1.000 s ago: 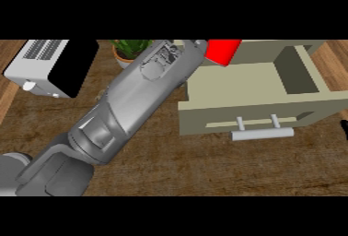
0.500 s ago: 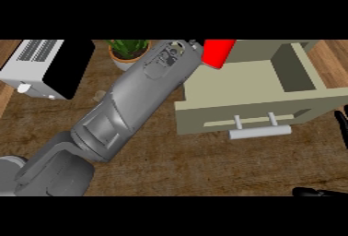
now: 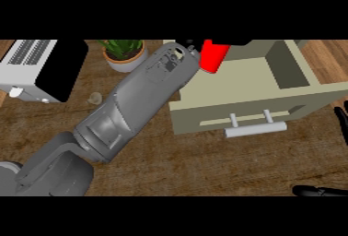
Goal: Pick up the can, place it into the drawer and close the drawer
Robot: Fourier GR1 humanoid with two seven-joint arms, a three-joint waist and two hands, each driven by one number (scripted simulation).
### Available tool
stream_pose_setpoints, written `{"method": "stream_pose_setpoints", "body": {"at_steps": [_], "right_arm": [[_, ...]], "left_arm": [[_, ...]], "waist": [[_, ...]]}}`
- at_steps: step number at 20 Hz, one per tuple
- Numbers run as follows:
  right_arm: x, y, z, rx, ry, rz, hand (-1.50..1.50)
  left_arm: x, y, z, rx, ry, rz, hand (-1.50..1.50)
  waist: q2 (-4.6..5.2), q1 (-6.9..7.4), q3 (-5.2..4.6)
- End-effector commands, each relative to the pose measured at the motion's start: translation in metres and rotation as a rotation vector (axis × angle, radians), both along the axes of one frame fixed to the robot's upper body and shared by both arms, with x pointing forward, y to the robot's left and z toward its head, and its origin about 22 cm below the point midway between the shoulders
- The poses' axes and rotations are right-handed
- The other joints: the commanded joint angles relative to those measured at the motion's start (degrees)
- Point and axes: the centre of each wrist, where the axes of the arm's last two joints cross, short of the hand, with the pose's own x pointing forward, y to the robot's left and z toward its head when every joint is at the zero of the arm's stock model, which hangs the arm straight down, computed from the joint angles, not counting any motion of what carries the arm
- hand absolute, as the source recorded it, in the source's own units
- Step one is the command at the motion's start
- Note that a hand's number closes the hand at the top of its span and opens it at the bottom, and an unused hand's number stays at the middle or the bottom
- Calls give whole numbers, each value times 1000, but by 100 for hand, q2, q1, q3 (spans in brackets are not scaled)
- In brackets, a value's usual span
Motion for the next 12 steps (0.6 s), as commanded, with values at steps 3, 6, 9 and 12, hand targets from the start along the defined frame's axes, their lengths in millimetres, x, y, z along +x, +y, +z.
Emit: {"method": "stream_pose_setpoints", "body": {"at_steps": [3, 6, 9, 12], "right_arm": [[7, 0, 5, -29, -7, 12, -150], [2, 8, 7, -21, -1, 14, -150], [1, 0, 6, -33, -6, 28, -150], [2, 6, 15, -21, -32, 24, -150]], "left_arm": [[-1, 6, -21, 9, 1, 39, -150], [-1, 7, -24, -2, 2, 63, -150], [-1, 6, -23, 2, -17, 105, -150], [0, 9, -30, 15, -19, 102, -150]], "waist": [[18, -8, -2], [0, 7, -6], [26, -122, 1], [22, -72, -4]]}}
